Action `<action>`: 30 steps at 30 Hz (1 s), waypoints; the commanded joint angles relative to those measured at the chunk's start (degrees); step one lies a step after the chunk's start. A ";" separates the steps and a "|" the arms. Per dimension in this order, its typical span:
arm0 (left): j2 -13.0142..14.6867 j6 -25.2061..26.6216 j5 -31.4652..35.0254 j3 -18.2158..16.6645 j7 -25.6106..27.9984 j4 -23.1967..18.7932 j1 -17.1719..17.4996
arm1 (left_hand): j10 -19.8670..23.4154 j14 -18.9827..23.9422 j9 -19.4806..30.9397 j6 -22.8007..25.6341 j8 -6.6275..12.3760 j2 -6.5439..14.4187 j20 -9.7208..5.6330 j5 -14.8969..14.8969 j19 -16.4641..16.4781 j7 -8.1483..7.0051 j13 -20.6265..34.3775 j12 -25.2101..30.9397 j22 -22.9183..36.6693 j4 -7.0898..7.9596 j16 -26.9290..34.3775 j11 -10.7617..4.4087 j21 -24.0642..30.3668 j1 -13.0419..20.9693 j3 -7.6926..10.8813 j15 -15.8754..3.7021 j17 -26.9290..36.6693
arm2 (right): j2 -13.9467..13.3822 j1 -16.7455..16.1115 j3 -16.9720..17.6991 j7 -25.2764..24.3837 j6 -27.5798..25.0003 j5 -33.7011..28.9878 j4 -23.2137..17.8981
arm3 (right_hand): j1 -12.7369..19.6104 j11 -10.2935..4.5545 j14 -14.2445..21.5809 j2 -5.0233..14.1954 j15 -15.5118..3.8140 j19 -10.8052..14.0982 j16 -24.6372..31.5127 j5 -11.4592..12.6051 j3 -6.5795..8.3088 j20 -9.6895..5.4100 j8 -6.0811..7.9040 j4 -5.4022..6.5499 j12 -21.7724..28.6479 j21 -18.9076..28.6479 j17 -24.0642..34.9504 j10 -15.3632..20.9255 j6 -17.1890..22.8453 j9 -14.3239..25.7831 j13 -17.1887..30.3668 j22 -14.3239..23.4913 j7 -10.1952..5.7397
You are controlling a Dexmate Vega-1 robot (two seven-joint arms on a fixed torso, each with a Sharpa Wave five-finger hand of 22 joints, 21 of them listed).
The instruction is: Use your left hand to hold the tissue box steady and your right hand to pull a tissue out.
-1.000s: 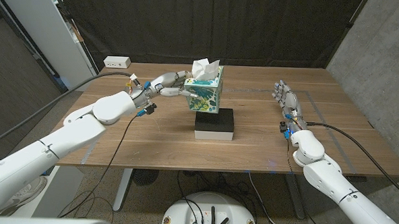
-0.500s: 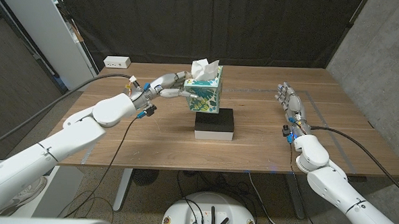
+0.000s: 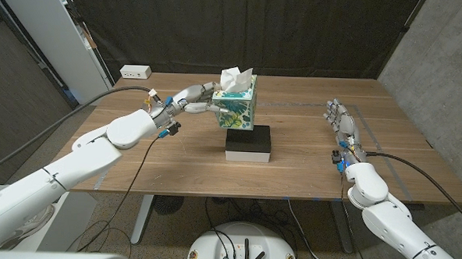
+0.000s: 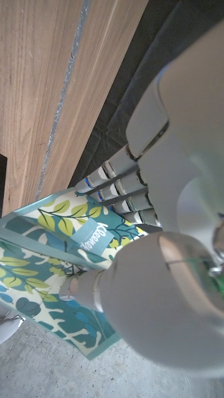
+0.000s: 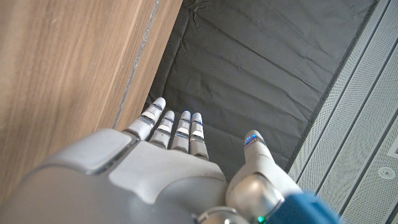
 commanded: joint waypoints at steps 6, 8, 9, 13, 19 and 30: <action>0.71 1.01 -0.95 -1.34 -0.03 -0.97 0.59 | 0.30 -0.11 0.10 0.21 0.53 -0.05 -0.08 -0.14 -0.10 -0.38 0.44 -0.12 0.07 0.09 -0.22 -0.20 -0.36 -0.58 0.39 -6.99 0.28 | -0.67 -6.07 3.13 -2.24 -3.25 0.04 -5.79 | -0.11 0.42 0.09 0.93 0.41 0.19 -0.01 0.02 0.11 0.20 -0.29 0.06 -0.05 0.05 0.23 0.22 -0.02 0.10 0.26 0.11 0.33; 0.29 0.89 -0.46 -0.78 -0.01 -0.66 0.24 | 0.22 -0.11 0.09 0.18 0.56 -0.02 -0.11 -0.12 -0.11 -0.40 0.49 -0.17 0.07 0.04 -0.25 -0.16 -0.38 -0.54 0.47 -7.00 0.28 | -0.12 -6.68 3.24 -2.36 -3.01 0.47 -5.67 | -0.12 0.48 0.04 0.94 0.34 0.20 -0.02 0.02 0.11 0.20 -0.28 0.06 -0.06 0.06 0.24 0.19 -0.01 0.10 0.26 0.11 0.33; 0.20 0.86 -0.40 -0.56 -0.18 -0.57 0.07 | 0.19 -0.12 0.08 0.17 0.57 -0.03 -0.11 -0.12 -0.13 -0.38 0.50 -0.18 0.07 0.03 -0.26 -0.15 -0.40 -0.54 0.48 -6.99 0.28 | 0.04 -6.89 3.34 -2.53 -3.01 0.46 -5.76 | -0.11 0.56 0.07 0.93 0.38 0.20 -0.02 0.02 0.12 0.22 -0.28 0.04 -0.06 0.06 0.23 0.19 -0.01 0.10 0.26 0.11 0.34; -0.21 0.96 0.35 0.07 -0.02 -0.35 -0.30 | 0.27 -0.05 0.03 0.20 0.66 -0.13 -0.21 -0.13 -0.15 -0.40 0.58 -0.18 0.08 -0.06 -0.31 -0.25 -0.44 -0.58 0.54 -6.98 0.25 | 0.31 -7.55 3.72 -2.98 -3.07 0.13 -6.17 | -0.07 0.52 0.06 0.91 0.42 0.22 -0.03 0.02 0.13 0.19 -0.27 -0.01 -0.07 0.07 0.22 0.15 0.00 0.10 0.26 0.11 0.41; -0.38 1.08 0.36 0.15 0.41 -0.38 0.20 | -0.01 -0.32 -0.02 -0.28 0.62 0.00 -0.17 -0.09 -0.40 -0.22 0.72 -0.34 0.08 -0.12 -0.47 0.01 -0.60 -0.60 0.76 -6.87 0.30 | 0.34 -8.11 4.33 -2.83 -3.70 0.54 -6.81 | -0.02 0.61 -0.01 0.92 0.50 0.20 -0.07 0.03 0.16 0.23 -0.32 -0.08 -0.08 0.07 0.20 0.10 -0.14 0.10 0.26 0.11 0.55; 0.06 1.76 1.19 0.33 0.60 -0.99 0.38 | 0.07 -0.34 -0.05 -0.28 0.95 -0.08 -0.26 -0.11 -0.78 -0.26 0.99 -0.40 0.09 -0.17 -0.57 -0.12 -0.83 -0.89 0.96 -6.74 0.37 | 0.81 -7.88 4.41 -1.40 -2.47 0.59 -6.81 | -0.02 1.66 -0.37 1.06 0.79 0.20 -0.19 0.04 0.21 0.03 -0.48 -0.11 -0.36 0.07 0.24 -0.64 -0.56 0.07 0.19 0.11 1.72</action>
